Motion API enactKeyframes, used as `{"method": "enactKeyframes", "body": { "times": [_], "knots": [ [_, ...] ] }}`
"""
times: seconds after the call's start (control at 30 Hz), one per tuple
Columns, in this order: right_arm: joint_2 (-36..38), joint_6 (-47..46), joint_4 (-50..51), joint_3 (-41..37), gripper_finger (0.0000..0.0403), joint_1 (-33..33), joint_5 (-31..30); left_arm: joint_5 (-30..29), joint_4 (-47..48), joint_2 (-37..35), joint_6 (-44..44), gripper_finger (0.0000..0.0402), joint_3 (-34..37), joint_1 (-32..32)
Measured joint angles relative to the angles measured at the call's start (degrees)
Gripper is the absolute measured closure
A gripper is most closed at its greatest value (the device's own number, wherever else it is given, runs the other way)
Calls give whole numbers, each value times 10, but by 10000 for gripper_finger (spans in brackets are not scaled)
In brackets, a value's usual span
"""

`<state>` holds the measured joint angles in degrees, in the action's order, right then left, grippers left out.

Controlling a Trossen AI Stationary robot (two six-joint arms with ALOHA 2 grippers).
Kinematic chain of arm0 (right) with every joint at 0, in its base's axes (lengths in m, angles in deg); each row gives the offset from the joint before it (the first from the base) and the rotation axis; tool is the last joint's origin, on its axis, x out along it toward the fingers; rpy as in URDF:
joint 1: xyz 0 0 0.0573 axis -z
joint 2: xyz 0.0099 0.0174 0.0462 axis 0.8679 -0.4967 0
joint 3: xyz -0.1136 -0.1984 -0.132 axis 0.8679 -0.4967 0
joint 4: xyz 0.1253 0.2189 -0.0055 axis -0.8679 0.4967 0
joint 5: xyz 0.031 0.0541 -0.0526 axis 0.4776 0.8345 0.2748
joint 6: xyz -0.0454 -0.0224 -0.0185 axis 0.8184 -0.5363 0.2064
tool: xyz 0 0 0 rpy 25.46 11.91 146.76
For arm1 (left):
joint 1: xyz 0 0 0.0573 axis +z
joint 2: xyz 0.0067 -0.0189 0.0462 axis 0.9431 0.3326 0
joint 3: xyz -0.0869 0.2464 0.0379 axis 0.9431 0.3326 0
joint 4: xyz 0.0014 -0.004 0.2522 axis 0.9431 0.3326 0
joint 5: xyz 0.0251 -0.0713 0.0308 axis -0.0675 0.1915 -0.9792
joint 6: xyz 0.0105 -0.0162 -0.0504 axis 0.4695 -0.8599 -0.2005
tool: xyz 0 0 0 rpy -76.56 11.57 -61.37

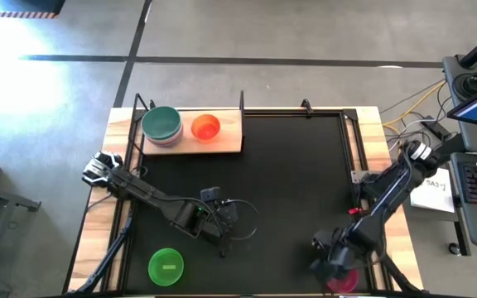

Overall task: Place and stack bowls onto a shelf
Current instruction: Stack the red bowl on top of the orange bowl on the shelf

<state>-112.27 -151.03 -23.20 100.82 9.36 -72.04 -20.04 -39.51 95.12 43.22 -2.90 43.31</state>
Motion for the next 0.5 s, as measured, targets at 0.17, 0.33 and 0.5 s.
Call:
{"method": "enactKeyframes", "body": {
  "times": [0.17, 0.33, 0.5],
  "knots": [
    [-34, -29, -35, 6, 207, -31, -2, -1, -3, 0, -7, 290, -1, 0],
    [-82, -39, -37, 35, 207, -48, -7, -1, -5, 0, -16, 290, -1, -2],
    [-141, -8, -33, 79, 207, -51, 1, -1, -17, 0, -18, 290, -2, -5]
  ]
}}
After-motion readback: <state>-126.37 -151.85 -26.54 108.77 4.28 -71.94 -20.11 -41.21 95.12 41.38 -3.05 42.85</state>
